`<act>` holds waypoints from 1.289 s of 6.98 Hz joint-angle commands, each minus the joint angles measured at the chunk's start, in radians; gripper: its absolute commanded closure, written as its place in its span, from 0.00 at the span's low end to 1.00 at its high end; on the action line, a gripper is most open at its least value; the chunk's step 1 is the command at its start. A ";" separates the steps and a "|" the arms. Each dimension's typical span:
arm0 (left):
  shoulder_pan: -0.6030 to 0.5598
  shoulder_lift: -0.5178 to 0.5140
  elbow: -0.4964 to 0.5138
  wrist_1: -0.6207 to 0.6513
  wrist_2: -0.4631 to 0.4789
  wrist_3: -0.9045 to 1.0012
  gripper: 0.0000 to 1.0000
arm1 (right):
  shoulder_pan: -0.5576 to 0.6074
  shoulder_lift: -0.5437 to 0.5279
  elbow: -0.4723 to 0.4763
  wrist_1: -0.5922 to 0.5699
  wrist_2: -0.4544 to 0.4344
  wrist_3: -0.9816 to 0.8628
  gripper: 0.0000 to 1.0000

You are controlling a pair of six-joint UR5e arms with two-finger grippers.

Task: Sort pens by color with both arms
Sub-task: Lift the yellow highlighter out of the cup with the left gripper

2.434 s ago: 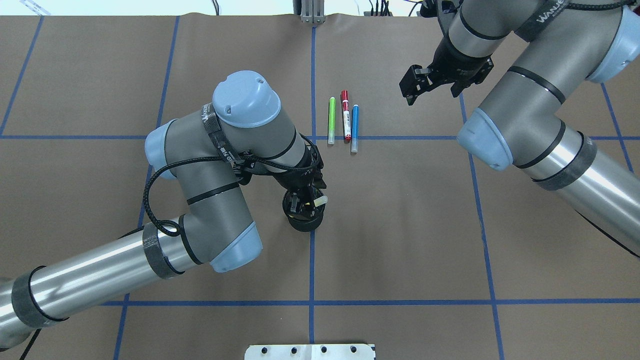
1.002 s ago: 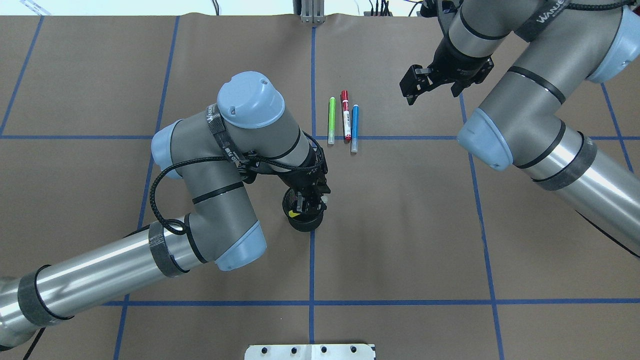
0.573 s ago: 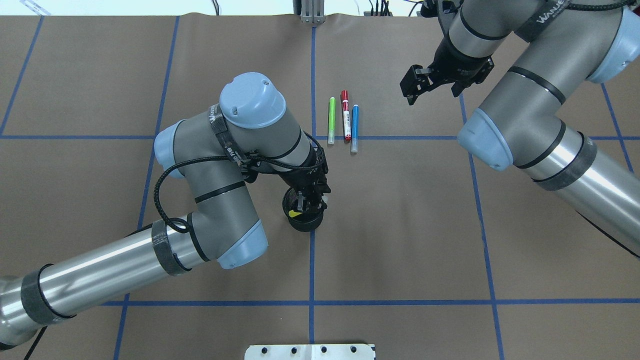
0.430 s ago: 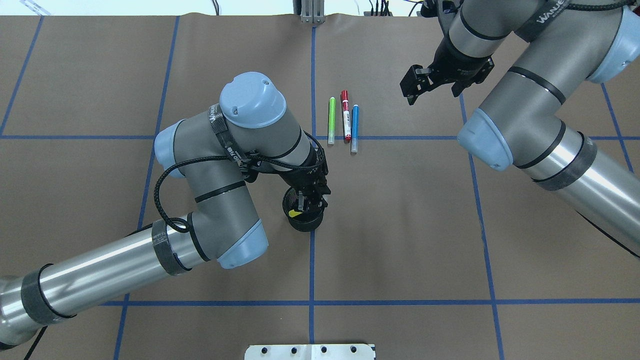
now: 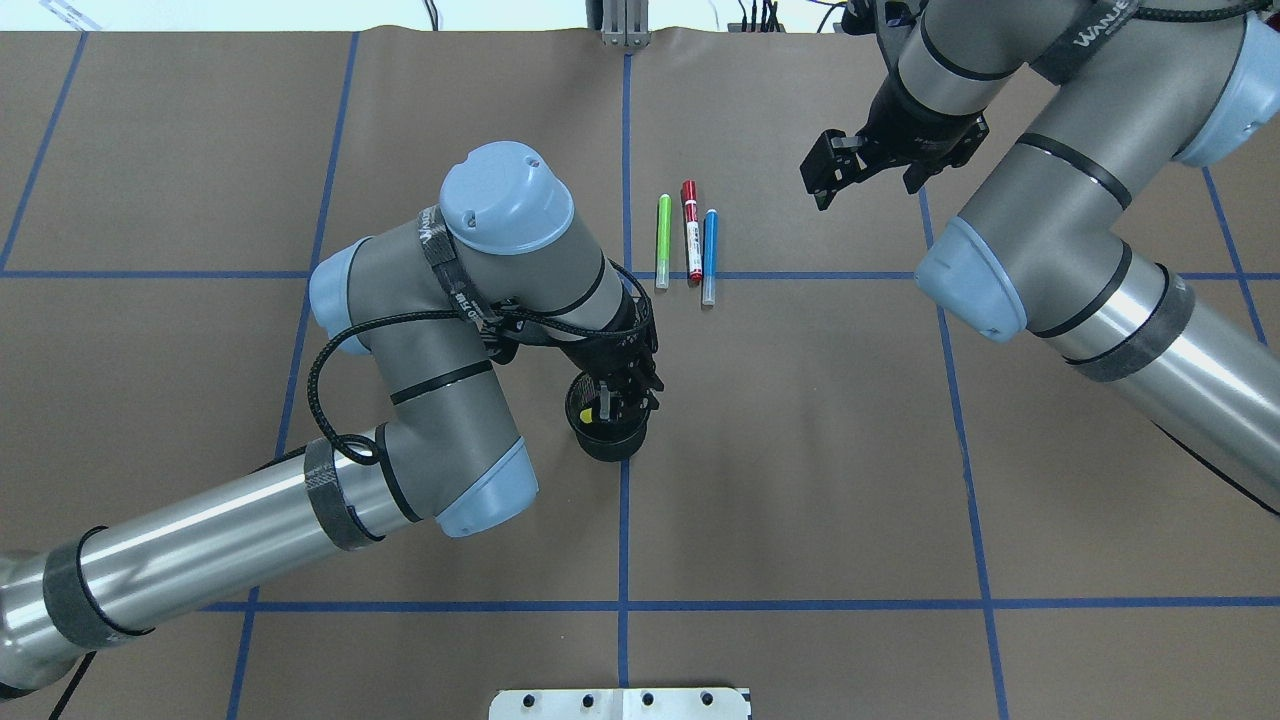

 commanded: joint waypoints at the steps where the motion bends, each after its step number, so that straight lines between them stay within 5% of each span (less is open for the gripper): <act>1: -0.003 -0.003 -0.026 0.005 -0.001 0.000 0.84 | 0.000 0.001 0.000 0.000 0.002 0.000 0.02; 5: -0.017 -0.003 -0.162 0.063 -0.010 0.003 0.84 | 0.003 -0.005 0.012 0.000 0.008 0.006 0.02; 9: -0.079 -0.054 -0.187 0.066 -0.007 0.183 0.84 | 0.003 -0.012 0.008 -0.011 0.008 0.012 0.02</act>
